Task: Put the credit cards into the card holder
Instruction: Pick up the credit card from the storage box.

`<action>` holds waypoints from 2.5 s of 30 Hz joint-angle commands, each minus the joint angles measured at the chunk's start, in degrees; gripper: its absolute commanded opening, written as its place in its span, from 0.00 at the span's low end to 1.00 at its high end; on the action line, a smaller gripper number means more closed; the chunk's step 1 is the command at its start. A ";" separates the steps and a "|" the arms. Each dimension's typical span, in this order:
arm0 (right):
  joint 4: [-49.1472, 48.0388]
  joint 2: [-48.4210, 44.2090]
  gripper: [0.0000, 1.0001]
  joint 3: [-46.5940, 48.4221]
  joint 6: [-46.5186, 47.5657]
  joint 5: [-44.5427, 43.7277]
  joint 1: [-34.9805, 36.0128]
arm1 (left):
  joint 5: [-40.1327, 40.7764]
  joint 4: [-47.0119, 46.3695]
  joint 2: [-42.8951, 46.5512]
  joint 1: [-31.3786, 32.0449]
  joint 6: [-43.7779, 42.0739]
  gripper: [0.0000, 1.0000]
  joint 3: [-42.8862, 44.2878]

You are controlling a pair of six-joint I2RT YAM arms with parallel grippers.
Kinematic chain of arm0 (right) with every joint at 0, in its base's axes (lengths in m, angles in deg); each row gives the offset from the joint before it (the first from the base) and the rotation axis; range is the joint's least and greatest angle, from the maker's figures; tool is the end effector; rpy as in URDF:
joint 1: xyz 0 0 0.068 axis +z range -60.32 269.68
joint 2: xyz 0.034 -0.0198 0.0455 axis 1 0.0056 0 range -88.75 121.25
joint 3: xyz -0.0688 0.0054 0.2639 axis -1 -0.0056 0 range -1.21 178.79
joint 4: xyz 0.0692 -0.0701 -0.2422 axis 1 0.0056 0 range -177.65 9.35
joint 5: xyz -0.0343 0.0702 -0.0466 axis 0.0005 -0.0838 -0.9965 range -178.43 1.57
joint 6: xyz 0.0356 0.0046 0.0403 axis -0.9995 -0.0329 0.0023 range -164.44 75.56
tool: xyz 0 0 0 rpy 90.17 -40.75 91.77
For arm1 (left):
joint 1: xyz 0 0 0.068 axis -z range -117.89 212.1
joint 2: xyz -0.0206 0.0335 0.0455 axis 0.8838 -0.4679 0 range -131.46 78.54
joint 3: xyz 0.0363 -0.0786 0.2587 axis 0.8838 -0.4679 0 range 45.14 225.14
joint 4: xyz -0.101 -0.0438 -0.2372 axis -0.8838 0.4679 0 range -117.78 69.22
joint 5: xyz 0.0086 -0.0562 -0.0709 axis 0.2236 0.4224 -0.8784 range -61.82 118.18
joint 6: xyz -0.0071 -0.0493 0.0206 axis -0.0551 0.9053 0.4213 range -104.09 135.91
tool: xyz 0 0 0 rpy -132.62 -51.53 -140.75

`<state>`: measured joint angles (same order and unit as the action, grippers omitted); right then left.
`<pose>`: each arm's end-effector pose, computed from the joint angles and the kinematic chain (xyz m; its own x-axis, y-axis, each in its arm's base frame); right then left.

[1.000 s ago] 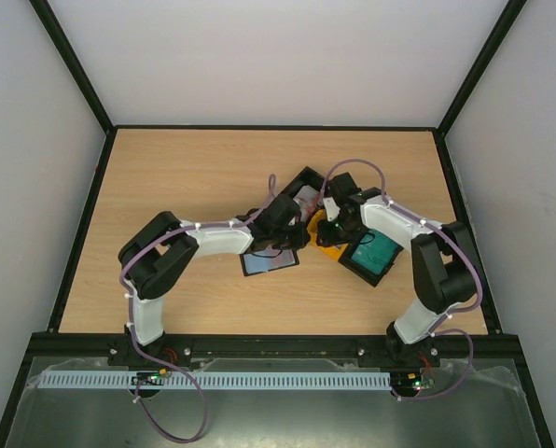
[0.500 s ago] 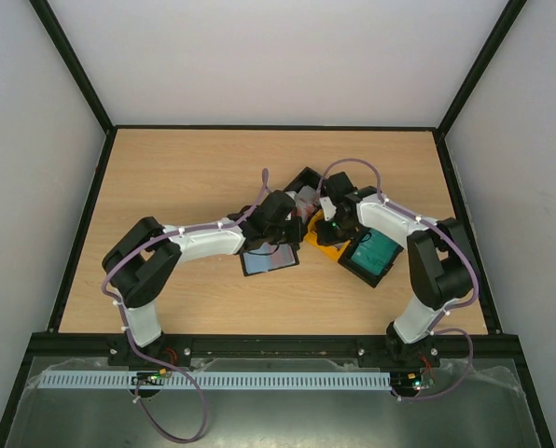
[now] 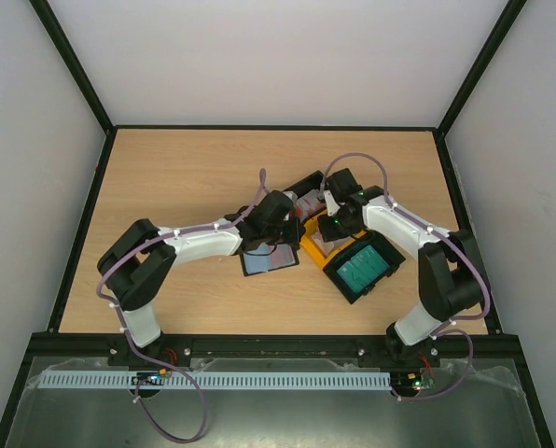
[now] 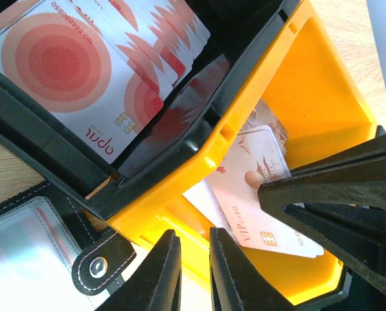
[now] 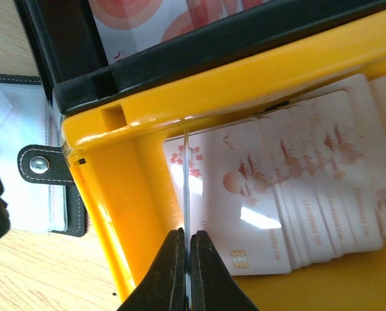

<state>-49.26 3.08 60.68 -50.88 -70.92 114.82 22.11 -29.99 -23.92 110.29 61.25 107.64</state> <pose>0.2766 0.1416 0.2067 -0.8927 -0.3009 -0.3356 -0.4083 0.8552 0.3193 0.2569 -0.2930 0.1929 -0.8537 -0.1066 -0.5097 0.2698 0.7467 -0.6080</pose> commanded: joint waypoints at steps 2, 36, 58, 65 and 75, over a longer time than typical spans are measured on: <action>0.88 -3.53 0.02 0.95 -2.18 -6.04 -0.09 | 1.23 -0.32 2.89 -0.28 -0.96 0.17 -1.09; -58.50 -29.26 0.02 -26.04 -43.77 35.81 1.80 | -22.27 -12.88 25.39 -6.52 2.15 0.83 -14.72; -75.97 -29.39 0.02 -27.84 -55.40 39.31 3.07 | -25.26 -16.36 33.69 -12.19 6.38 0.06 -21.25; -78.75 -30.67 0.11 -27.98 -58.44 37.54 3.07 | -29.99 -19.55 35.30 -13.88 8.71 0.02 -20.94; -79.76 -33.29 0.25 -30.15 -59.49 32.52 3.07 | -33.93 -24.28 38.45 -16.15 13.91 0.02 -20.92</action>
<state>-124.88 -28.55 31.35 -110.33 -36.88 117.58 -10.39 -52.44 12.87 95.19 73.10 87.47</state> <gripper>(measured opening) 0.254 0.028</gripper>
